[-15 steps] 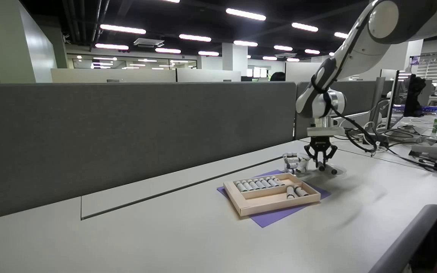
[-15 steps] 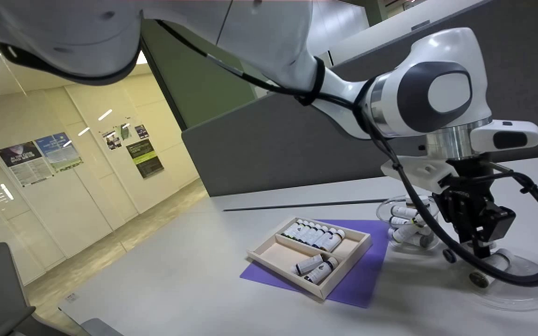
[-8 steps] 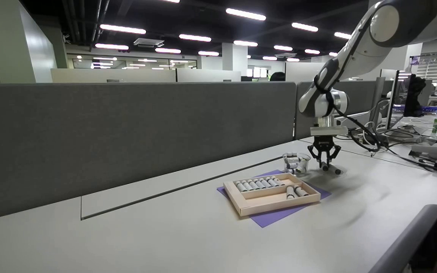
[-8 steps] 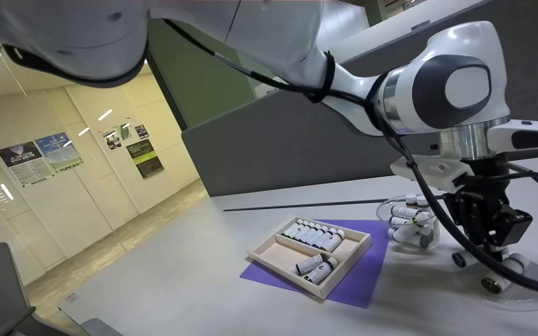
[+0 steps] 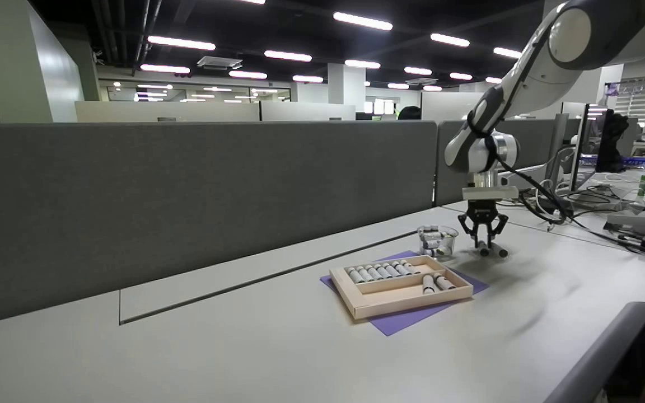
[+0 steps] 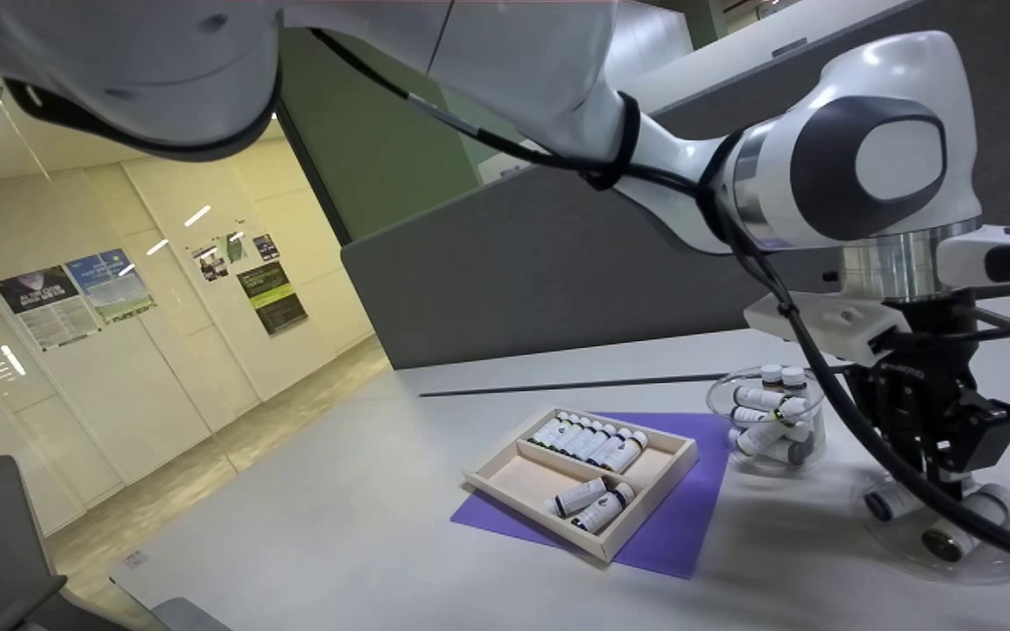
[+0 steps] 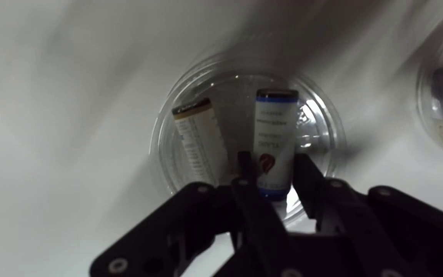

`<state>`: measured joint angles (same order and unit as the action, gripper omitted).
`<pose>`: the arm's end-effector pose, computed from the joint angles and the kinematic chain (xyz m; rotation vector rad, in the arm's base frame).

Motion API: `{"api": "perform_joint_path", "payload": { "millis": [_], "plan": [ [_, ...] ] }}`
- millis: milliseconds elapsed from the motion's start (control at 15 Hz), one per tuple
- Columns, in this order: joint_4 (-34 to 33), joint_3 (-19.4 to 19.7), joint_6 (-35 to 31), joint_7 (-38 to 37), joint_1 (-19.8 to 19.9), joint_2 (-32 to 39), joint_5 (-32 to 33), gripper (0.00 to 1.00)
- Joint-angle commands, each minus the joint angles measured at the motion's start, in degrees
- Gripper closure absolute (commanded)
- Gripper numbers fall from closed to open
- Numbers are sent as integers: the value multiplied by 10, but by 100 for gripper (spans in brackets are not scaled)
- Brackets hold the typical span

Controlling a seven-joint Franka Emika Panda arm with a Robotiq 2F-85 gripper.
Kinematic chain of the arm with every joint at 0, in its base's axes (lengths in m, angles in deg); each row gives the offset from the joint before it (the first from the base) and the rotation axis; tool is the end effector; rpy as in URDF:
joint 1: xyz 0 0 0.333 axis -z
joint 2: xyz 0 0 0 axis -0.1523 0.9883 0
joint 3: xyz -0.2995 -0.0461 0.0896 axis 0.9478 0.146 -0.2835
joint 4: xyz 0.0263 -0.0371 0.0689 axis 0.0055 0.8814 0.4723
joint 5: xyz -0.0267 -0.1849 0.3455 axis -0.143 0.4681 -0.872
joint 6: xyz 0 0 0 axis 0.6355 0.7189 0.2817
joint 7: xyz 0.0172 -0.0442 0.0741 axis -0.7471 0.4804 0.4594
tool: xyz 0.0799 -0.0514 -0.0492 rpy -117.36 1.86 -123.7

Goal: Put on of the things on the lower compartment of the tray on the clear lid

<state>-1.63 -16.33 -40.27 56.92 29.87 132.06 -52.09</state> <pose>0.6060 -0.3677 0.0968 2.7791 -1.4114 -0.2386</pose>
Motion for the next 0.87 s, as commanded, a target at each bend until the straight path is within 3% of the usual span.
{"api": "perform_joint_path", "payload": {
  "millis": [0,333,533,600,800],
  "plan": [
    [-13,-7,19,6,8,-7,-2,40],
    [3,-8,7,8,1,-44,-2,3],
    [13,-11,6,9,-2,-72,-3,0],
    [-8,-9,2,6,0,-42,2,0],
    [-8,-10,2,6,-1,-45,2,0]
  ]
}}
